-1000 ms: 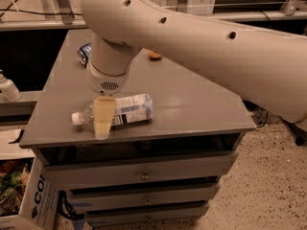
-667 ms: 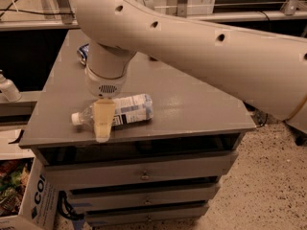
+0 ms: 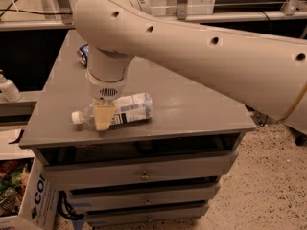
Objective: Place blue plastic bottle upright
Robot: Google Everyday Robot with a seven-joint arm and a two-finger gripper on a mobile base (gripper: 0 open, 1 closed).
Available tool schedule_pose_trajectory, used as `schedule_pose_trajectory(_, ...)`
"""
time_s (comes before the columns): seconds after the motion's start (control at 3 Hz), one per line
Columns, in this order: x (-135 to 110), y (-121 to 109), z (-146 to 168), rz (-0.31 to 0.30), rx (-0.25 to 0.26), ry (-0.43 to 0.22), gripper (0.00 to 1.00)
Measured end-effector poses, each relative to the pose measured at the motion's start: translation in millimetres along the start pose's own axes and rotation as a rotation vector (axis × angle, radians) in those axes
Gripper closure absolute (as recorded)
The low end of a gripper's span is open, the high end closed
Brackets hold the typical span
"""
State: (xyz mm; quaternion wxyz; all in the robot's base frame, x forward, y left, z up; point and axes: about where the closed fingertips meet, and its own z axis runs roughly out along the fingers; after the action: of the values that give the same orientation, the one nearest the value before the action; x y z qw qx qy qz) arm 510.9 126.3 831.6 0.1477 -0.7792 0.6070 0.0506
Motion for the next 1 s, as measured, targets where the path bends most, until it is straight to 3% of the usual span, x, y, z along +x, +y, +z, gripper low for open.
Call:
schedule_pose_trajectory(0.67, -1, -3, -4, 0.002, 0.015, -0.012, 0.88)
schedule_pose_trajectory(1.0, -8, -15, -22, 0.007, 0.057, -0.078, 1.0)
